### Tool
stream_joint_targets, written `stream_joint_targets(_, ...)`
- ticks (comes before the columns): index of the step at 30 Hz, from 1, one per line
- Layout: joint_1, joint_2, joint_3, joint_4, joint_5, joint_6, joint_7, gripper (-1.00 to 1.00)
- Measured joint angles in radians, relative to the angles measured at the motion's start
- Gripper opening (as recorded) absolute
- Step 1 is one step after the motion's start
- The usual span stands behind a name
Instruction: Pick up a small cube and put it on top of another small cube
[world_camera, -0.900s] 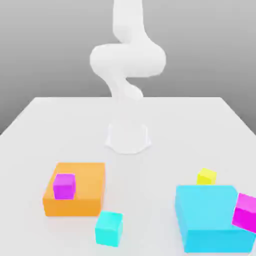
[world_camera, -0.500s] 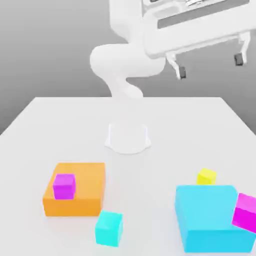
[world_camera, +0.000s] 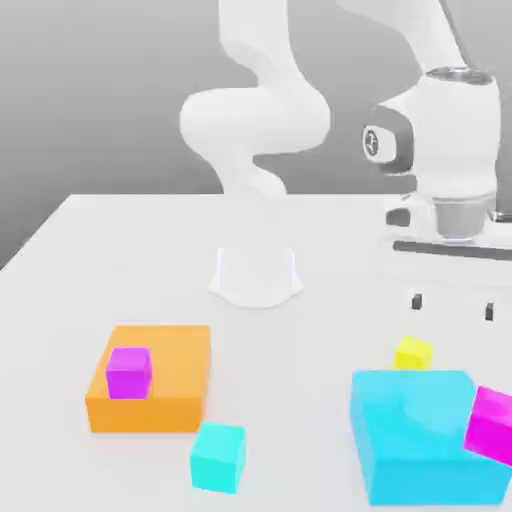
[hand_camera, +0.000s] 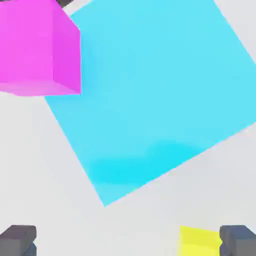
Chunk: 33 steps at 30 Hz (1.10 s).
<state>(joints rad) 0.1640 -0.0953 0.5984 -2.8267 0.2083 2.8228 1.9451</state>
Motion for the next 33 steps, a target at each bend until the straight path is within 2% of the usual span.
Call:
stream_joint_targets(3, 0.019, 0.087, 0.01, -0.05, -0.188, 0.063, 0.25, 0.0)
stream_joint_targets(7, 0.193, 0.235, -0.243, -0.029, -0.525, 0.16, 0.518, 0.0)
stream_joint_targets(10, 0.363, 0.341, -0.447, 0.001, -0.674, 0.24, 0.637, 0.0)
stream_joint_targets(11, 0.415, 0.372, -0.502, 0.008, -0.695, 0.267, 0.656, -1.0)
stream_joint_targets(16, 0.415, 0.372, -0.502, 0.008, -0.694, 0.269, 0.656, -1.0)
stream_joint_targets(17, 0.441, 0.388, -0.53, 0.011, -0.703, 0.282, 0.665, -1.0)
stream_joint_targets(19, 0.4, 0.355, -0.484, 0.003, -0.675, 0.255, 0.638, -1.0)
stream_joint_targets(21, 0.328, 0.293, -0.391, -0.015, -0.585, 0.209, 0.567, -1.0)
stream_joint_targets(23, 0.285, 0.221, -0.313, -0.036, -0.443, 0.16, 0.462, -1.0)
stream_joint_targets(25, 0.292, 0.145, -0.274, -0.054, -0.297, 0.107, 0.359, -1.0)
stream_joint_targets(26, 0.288, 0.123, -0.272, -0.048, -0.256, 0.079, 0.344, -1.0)
stream_joint_targets(33, 0.227, 0.144, -0.322, 0.177, -0.237, -0.137, 0.596, -1.0)
